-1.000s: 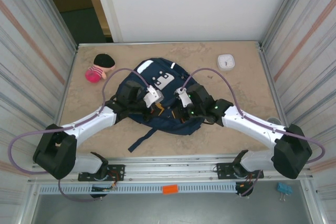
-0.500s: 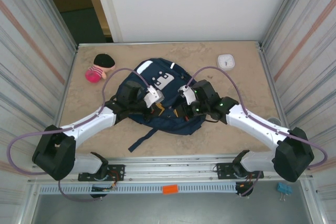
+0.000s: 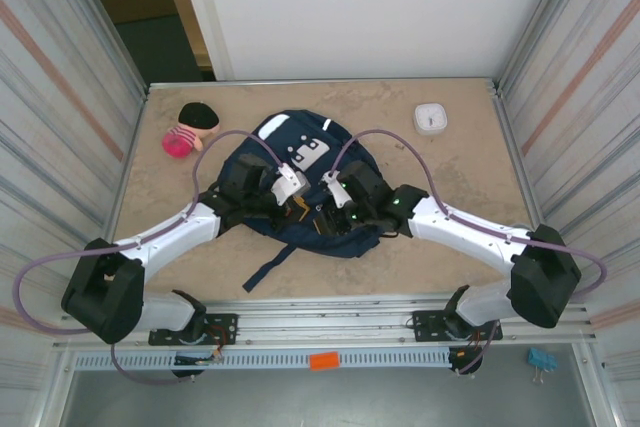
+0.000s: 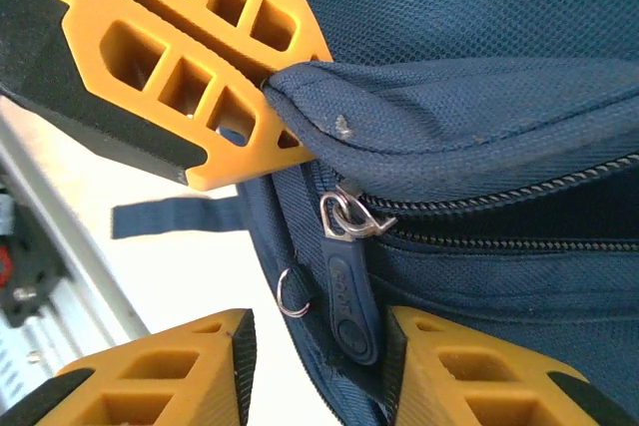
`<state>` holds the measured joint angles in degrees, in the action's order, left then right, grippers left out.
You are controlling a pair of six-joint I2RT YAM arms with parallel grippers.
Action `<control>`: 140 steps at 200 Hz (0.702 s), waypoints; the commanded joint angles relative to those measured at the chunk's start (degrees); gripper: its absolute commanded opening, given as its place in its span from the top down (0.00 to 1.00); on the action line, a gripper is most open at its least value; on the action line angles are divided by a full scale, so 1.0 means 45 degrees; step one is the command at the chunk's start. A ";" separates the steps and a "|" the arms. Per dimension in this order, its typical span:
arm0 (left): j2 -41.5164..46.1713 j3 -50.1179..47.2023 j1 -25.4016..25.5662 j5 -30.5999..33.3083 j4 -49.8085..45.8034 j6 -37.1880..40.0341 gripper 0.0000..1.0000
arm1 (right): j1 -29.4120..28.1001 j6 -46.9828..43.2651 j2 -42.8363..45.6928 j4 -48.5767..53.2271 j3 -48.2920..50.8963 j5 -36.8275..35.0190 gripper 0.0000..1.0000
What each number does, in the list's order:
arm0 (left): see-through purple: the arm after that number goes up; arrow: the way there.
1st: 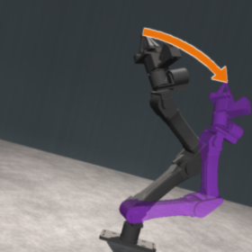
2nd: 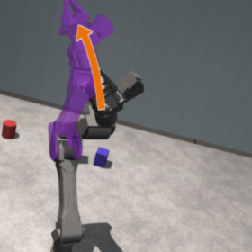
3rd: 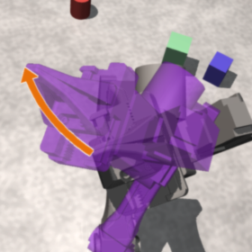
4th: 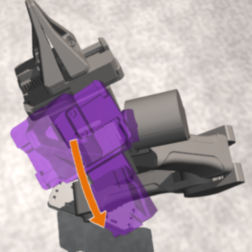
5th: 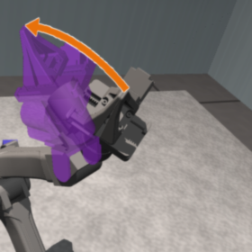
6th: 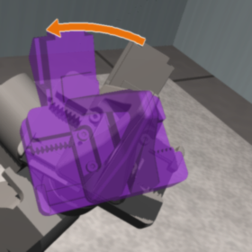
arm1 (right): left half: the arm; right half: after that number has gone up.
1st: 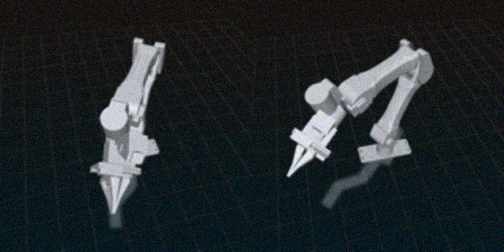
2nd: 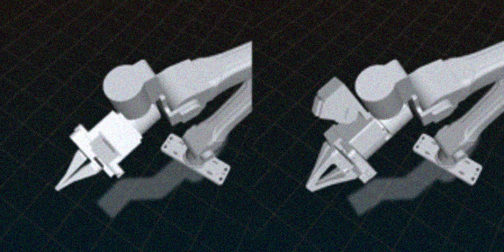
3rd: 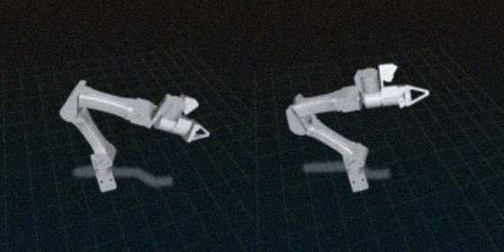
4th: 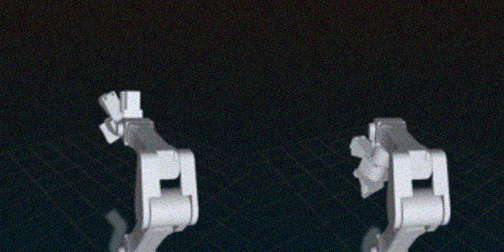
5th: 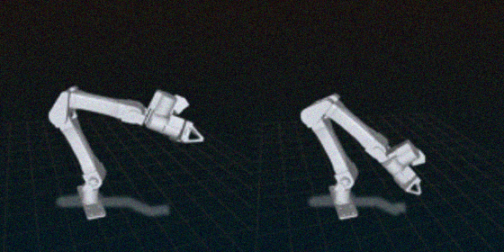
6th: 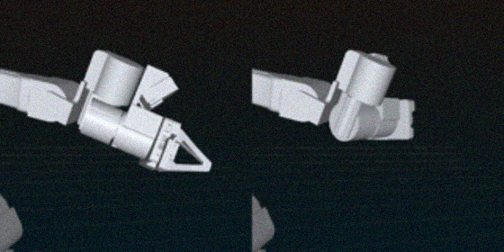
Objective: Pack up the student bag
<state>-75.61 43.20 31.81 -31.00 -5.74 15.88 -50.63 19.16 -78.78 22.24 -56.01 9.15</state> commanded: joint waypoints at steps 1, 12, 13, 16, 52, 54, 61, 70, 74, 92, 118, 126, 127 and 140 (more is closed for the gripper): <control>0.0455 0.0303 -0.0208 0.0112 0.0534 -0.0696 1.00 | -0.0364 -0.0631 -0.0353 0.1021 -0.0489 -0.2389 0.61; 0.0455 0.0310 -0.0209 0.0088 0.0583 -0.0726 1.00 | -0.0493 -0.0802 -0.0498 0.1034 -0.0612 -0.2680 0.61; 0.0465 0.0306 -0.0211 0.0090 0.0587 -0.0721 1.00 | -0.0499 -0.0811 -0.0509 0.1034 -0.0616 -0.2718 0.61; 0.0464 0.0283 -0.0211 0.0078 0.0606 -0.0744 1.00 | -0.0530 -0.0833 -0.0548 0.1032 -0.0637 -0.2790 0.61; 0.0487 0.0242 -0.0148 -0.0261 0.1049 -0.0934 1.00 | -0.1134 -0.1242 -0.1100 0.0716 -0.1040 -0.4091 0.60; 0.0488 0.0224 -0.0139 -0.0269 0.1057 -0.0946 1.00 | -0.1156 -0.1248 -0.1109 0.0682 -0.1062 -0.4134 0.62; 0.0494 0.0202 -0.0087 -0.0249 0.1032 -0.0915 1.00 | -0.1189 -0.1288 -0.1168 0.0596 -0.1116 -0.4142 0.75; 0.0471 0.0212 -0.0077 -0.0077 0.0904 -0.0865 1.00 | -0.1192 -0.1288 -0.1137 0.0548 -0.1131 -0.4106 0.87; 0.0472 0.0227 -0.0077 0.0074 0.0810 -0.0854 1.00 | -0.1175 -0.1288 -0.1121 0.0557 -0.1110 -0.4060 0.90; 0.0433 0.0297 -0.0075 0.1448 0.0237 -0.0690 1.00 | -0.0747 -0.1156 -0.0810 0.0895 -0.1111 -0.2998 1.00; 0.0377 0.0474 -0.0077 0.3348 -0.0507 -0.0420 1.00 | 0.0417 -0.0516 -0.0246 0.1652 -0.1107 -0.0290 1.00; 0.0347 0.0493 -0.0092 0.3619 -0.0604 -0.0370 1.00 | 0.0731 -0.0378 -0.0084 0.1832 -0.1103 0.0466 1.00; 0.0343 0.0495 -0.0085 0.3643 -0.0612 -0.0367 1.00 | 0.0776 -0.0374 -0.0045 0.1873 -0.1103 0.0564 1.00; 0.0358 0.0458 -0.0093 0.3803 -0.0712 -0.0307 1.00 | 0.1145 -0.0221 0.0138 0.2260 -0.1143 0.1243 1.00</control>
<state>-75.61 43.94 32.47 -22.87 -5.56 14.76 -48.71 15.51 -81.54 25.47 -60.12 5.67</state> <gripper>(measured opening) 0.086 0.058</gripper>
